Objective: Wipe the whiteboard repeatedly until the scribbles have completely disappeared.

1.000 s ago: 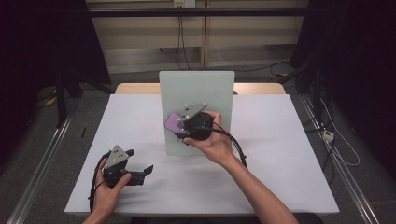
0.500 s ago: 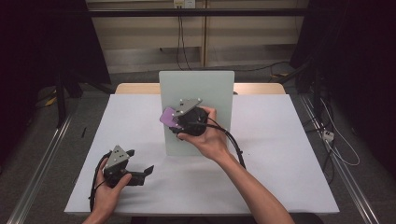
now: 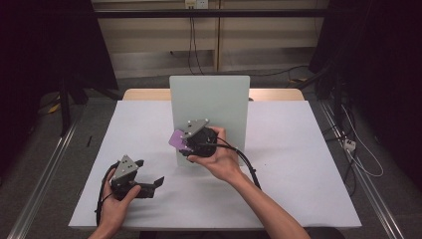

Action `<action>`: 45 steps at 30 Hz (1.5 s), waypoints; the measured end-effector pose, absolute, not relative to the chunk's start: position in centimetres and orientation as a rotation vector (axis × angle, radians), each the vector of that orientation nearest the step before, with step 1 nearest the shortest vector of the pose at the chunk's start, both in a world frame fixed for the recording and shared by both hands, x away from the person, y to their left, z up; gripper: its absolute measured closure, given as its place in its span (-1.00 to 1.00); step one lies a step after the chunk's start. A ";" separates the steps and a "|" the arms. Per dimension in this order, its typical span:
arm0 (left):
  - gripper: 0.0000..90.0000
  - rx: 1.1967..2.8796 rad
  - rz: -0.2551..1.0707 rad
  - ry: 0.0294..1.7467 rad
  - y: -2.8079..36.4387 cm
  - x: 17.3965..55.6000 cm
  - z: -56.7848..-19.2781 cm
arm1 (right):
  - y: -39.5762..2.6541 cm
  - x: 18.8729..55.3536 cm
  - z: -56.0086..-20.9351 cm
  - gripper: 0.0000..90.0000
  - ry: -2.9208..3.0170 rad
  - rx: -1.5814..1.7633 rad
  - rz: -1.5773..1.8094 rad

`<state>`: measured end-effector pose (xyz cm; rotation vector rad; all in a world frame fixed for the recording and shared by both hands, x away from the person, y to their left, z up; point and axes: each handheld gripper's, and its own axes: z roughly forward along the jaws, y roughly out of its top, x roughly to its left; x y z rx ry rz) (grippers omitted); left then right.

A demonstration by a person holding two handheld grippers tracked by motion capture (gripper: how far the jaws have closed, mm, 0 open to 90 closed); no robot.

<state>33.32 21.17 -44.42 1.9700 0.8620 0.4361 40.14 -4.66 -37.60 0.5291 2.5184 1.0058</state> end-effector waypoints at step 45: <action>-0.89 1.977 0.431 0.870 21.1 33.4 -44.5 | -6.7 39.6 -38.2 -0.07 2.505 0.598 1.030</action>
